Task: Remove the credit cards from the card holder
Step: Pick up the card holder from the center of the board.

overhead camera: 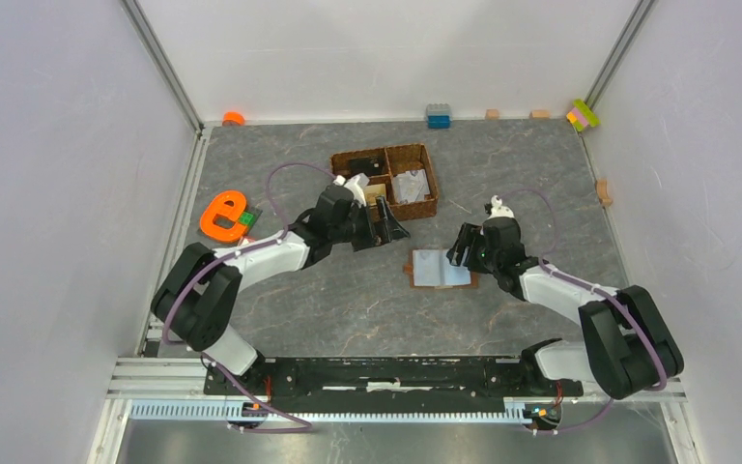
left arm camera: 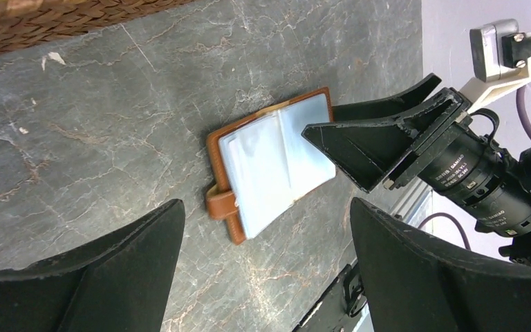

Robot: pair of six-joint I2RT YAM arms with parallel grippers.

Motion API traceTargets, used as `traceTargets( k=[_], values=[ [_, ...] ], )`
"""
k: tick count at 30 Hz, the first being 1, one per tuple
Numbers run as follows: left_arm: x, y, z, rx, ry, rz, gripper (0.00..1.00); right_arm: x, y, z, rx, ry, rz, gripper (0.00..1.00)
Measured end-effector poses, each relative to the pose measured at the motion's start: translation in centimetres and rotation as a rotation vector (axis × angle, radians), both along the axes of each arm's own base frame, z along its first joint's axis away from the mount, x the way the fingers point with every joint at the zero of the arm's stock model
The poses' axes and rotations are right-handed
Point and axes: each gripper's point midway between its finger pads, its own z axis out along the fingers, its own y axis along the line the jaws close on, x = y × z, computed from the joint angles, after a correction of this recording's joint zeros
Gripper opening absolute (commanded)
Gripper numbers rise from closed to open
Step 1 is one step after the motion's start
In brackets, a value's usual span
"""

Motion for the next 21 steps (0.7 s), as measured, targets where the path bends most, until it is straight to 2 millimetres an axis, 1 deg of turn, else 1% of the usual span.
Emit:
traceTargets(
  k=[1,2,4,5,6,9,10,16,20,21],
  values=[
    [0.0,-0.2,-0.1,0.004,0.006,-0.004,0.94,0.1,0.3,0.0,0.014,-0.002,0.010,0.62],
    [0.0,-0.4,-0.2,0.006,0.011,-0.009,0.94,0.1,0.8,0.0,0.032,-0.001,0.024,0.53],
    [0.0,-0.7,-0.6,0.009,0.025,-0.019,0.92,0.0,1.3,-0.2,0.053,0.008,0.042,0.44],
    [0.0,-0.9,-0.9,0.009,0.037,-0.029,0.91,-0.2,1.4,-0.3,0.059,0.015,0.047,0.43],
    [0.0,-1.0,-1.3,0.011,0.048,-0.037,0.89,-0.4,1.5,-0.4,0.066,0.024,0.052,0.43],
    [-0.5,-1.3,-2.5,0.014,0.087,-0.062,0.86,-0.8,1.5,-0.5,0.072,0.028,0.056,0.51],
    [-0.8,-1.3,-2.9,0.015,0.102,-0.073,0.84,-0.9,1.6,-0.4,0.075,0.027,0.058,0.53],
    [-2.1,-1.1,-4.2,0.037,0.142,-0.091,0.72,-1.0,1.5,0.0,0.076,0.018,0.060,0.54],
    [-2.6,-1.1,-5.1,0.091,0.157,-0.102,0.69,-0.9,1.2,0.8,0.075,-0.014,0.049,0.54],
    [-2.5,-1.2,-5.4,0.110,0.159,-0.102,0.69,-1.0,1.1,0.9,0.076,-0.022,0.046,0.54]
  ],
)
